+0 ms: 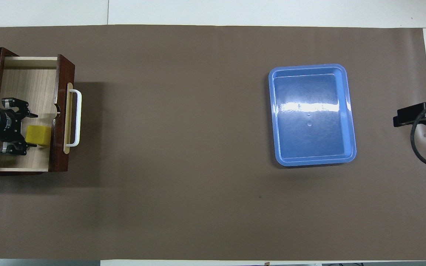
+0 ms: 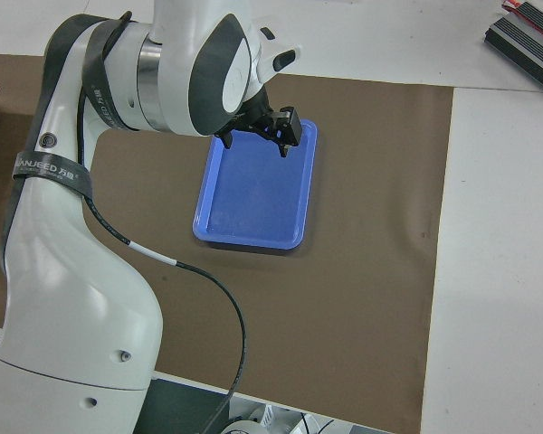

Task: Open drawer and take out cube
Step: 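Release the handle and lower the left gripper onto the yellow cube, then lift the cube with the left gripper while the right gripper approaches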

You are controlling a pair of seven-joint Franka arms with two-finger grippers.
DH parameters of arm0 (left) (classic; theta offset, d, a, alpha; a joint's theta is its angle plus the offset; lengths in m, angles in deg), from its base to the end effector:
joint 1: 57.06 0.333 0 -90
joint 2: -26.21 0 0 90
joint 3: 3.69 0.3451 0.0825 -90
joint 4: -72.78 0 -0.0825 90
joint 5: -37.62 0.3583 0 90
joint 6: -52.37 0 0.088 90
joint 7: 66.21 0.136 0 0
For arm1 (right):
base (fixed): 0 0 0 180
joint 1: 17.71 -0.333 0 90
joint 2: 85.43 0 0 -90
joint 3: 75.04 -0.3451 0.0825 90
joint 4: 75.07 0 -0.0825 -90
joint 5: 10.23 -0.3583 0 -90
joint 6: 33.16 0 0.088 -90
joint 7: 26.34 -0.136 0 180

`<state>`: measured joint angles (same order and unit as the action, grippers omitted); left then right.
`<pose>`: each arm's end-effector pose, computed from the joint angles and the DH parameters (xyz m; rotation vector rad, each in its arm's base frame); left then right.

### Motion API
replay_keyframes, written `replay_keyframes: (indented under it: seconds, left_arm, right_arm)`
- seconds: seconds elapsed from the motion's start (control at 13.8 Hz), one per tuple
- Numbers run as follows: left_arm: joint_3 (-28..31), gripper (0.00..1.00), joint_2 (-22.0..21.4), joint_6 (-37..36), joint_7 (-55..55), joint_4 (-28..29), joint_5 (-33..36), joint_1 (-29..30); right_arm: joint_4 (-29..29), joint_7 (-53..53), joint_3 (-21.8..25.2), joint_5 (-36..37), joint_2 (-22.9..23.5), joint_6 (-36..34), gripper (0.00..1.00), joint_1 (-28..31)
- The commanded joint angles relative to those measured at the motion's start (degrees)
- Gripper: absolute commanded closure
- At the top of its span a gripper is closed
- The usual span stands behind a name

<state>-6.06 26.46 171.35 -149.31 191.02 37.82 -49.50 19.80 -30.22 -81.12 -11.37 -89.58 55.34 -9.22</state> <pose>0.5252 0.0480 0.4441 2.2539 2.1840 0.0133 0.4992 -0.0162 0.6216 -3.1245 0.1721 0.0615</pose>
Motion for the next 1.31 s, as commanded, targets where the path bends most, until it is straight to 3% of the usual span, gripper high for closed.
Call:
replay_keyframes:
  seconds: [0.0,0.29,0.44,0.8,1.23]
  left_arm:
    - [0.00,1.00,-0.96,-1.45,-0.05,-1.76,-0.46,0.44]
    - [0.00,1.00,5.44,-21.55,-0.39,-23.61,-0.28,-0.08]
    - [-0.09,1.00,8.35,-29.56,-1.53,-31.63,-0.54,-1.49]
    - [-0.52,1.00,8.27,-27.94,-16.27,-32.37,-1.77,-6.41]
    - [-0.52,1.00,6.34,-22.13,-34.40,-27.02,-5.11,-16.07]
  right_arm:
    - [3.65,-5.42,-0.68,-1.14,-2.53,0.97,0.00,0.21]
    - [9.01,-17.44,-0.86,-1.23,-4.90,3.69,0.00,-2.86]
    - [9.63,-25.79,-0.86,-3.41,-4.47,4.05,0.00,-4.44]
    - [13.41,-50.64,-0.77,-11.49,-3.07,11.24,0.00,-8.39]
    - [12.71,-75.90,-0.77,-19.33,5.46,21.96,0.00,-17.70]
